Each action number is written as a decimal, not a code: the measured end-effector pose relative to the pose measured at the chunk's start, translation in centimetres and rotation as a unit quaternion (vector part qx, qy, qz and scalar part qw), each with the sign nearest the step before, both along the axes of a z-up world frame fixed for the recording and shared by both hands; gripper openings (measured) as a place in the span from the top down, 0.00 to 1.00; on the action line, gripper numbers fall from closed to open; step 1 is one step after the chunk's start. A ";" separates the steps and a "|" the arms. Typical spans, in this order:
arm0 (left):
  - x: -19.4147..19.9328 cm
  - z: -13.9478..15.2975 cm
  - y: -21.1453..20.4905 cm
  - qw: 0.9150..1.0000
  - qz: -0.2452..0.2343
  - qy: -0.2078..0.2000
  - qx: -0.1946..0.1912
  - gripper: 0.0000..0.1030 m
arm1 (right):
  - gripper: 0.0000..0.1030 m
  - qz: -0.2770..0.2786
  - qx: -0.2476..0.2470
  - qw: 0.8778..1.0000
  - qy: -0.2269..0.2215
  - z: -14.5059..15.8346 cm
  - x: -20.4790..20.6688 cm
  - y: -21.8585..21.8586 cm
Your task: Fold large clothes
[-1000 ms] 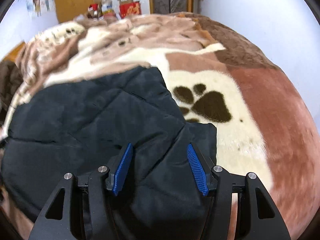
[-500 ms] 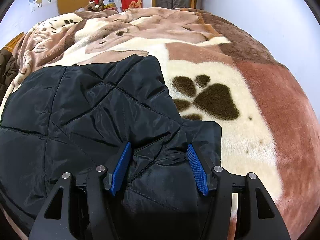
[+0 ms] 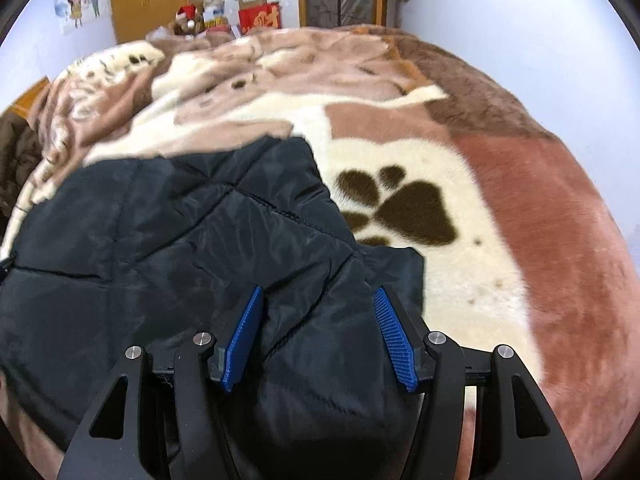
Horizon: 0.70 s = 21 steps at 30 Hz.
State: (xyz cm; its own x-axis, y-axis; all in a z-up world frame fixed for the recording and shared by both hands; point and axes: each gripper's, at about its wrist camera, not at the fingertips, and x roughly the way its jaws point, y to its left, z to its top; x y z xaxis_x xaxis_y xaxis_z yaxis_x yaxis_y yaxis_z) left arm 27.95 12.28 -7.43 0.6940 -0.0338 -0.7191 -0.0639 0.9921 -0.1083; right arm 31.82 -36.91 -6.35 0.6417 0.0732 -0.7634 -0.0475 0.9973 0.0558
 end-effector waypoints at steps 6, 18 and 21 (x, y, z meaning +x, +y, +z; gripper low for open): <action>-3.2 -0.3 4.8 0.999 0.039 0.006 -0.019 0.23 | 0.41 0.000 0.025 1.000 0.019 -0.2 -3.7 -2.2; -0.4 -5.8 5.2 0.992 0.039 0.061 -0.105 0.21 | 0.29 -0.030 0.088 0.993 0.071 -4.5 -1.5 -4.4; 0.5 -6.0 5.1 0.991 0.032 0.066 -0.109 0.20 | 0.29 -0.032 0.112 0.990 0.080 -5.2 -0.4 -4.7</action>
